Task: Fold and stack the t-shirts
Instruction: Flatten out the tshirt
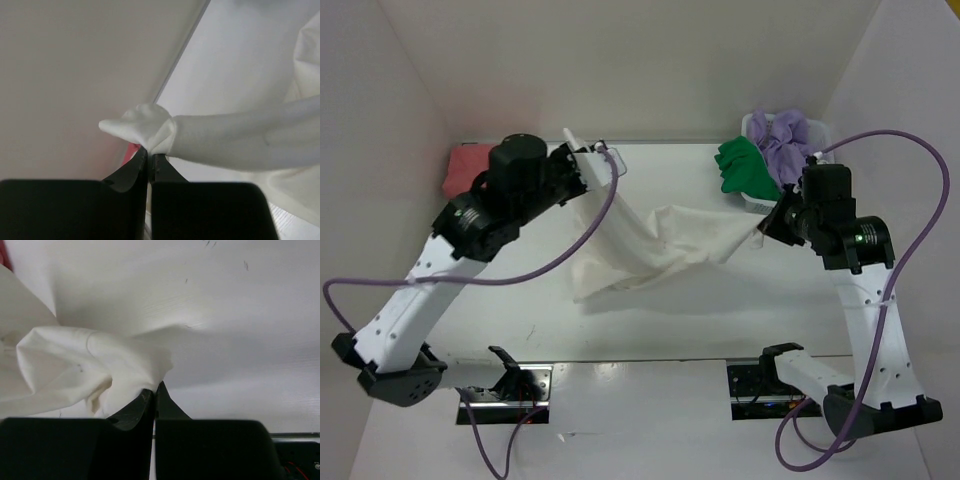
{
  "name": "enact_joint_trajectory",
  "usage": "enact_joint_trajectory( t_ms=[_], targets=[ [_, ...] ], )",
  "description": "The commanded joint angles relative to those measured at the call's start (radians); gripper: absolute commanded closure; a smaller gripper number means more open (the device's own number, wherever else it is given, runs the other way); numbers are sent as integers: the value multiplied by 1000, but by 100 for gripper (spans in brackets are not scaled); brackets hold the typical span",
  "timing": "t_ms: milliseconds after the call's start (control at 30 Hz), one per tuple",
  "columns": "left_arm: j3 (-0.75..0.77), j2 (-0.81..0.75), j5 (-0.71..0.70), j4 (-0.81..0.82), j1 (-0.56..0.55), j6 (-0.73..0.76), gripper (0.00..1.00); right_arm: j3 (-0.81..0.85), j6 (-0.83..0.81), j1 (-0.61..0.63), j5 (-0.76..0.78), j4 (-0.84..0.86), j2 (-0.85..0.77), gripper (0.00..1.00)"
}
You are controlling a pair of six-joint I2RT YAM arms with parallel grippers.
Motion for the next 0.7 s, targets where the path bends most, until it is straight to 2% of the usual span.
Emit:
enact_joint_trajectory(
  t_ms=[0, 133, 233, 333, 400, 433, 467, 500, 533, 567, 600, 633, 667],
  targets=[
    [19, -5, -109, -186, -11, 50, 100, -31, -32, -7, -71, 63, -19, 100],
    [-9, -27, -169, -81, 9, 94, 100, -90, -32, -7, -134, 99, -28, 100],
    [-29, 49, -152, -18, 35, 104, 100, -149, -21, -7, -161, 119, -18, 100],
    [-53, 181, -33, 82, 101, 104, 100, -201, 3, -7, -187, 154, -18, 100],
    [-66, 311, 15, 149, 150, 104, 98, -238, 13, -7, -203, 171, -7, 100],
    [-47, 424, 15, 195, 164, 104, 95, -252, 22, 2, -218, 189, 2, 100],
    [-14, 489, 3, 196, 193, 93, 90, -276, 22, 2, -218, 189, 2, 100],
    [37, 554, 3, 196, 208, 78, 65, -285, 33, 11, -227, 204, 13, 100],
    [171, 615, -17, 153, 222, 50, 41, -285, 33, 11, -227, 205, 27, 100],
    [239, 708, -34, 130, 234, -30, 21, -298, 33, 11, -227, 214, 27, 100],
    [296, 734, -66, 98, 245, -74, 13, -298, 33, 22, -212, 214, 40, 100],
    [334, 734, -66, 88, 259, -102, 0, -298, 33, 22, -212, 214, 41, 100],
    [332, 691, -46, 88, 259, -117, 0, -310, 33, 22, -202, 214, 41, 100]
  ],
)
